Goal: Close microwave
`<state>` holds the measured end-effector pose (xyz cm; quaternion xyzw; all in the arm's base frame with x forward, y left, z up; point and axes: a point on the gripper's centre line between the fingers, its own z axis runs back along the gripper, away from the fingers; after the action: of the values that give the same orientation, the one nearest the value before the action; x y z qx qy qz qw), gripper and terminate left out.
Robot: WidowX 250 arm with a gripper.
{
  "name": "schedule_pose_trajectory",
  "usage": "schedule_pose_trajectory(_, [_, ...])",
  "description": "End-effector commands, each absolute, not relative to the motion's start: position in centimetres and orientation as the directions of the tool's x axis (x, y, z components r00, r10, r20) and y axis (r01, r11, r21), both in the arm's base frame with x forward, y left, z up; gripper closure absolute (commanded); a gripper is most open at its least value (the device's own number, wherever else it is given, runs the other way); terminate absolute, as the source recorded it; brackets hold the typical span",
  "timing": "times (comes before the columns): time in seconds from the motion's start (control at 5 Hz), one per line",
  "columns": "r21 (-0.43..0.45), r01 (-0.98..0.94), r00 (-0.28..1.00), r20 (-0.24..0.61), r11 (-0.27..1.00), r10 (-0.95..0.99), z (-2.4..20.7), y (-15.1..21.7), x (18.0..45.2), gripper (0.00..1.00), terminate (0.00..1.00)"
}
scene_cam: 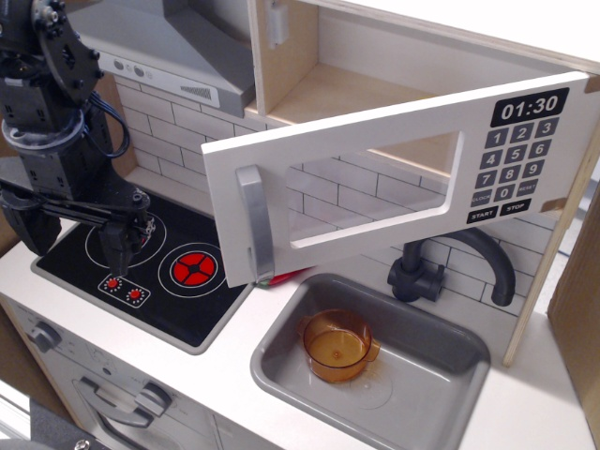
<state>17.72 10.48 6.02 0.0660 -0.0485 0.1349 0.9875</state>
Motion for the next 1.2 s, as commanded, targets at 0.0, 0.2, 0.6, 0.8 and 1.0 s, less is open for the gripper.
schedule_pose_trajectory(0.0, [0.117,-0.273,0.959,0.114,0.955,0.260,6.0,10.5,17.7,0.00,0.00])
schedule_pose_trajectory(0.2, [0.105,-0.231,0.970,0.106,0.967,0.220,5.8,8.7,16.7,0.00,0.00])
schedule_pose_trajectory(0.6, [0.031,-0.153,0.986,0.078,0.988,0.150,7.2,1.8,15.5,0.00,0.00])
schedule_pose_trajectory(0.8, [-0.028,-0.089,0.994,0.056,0.996,0.090,7.1,-1.8,16.4,0.00,0.00])
schedule_pose_trajectory(1.0, [-0.137,-0.084,0.996,0.029,0.987,0.089,7.1,-5.0,17.9,0.00,0.00])
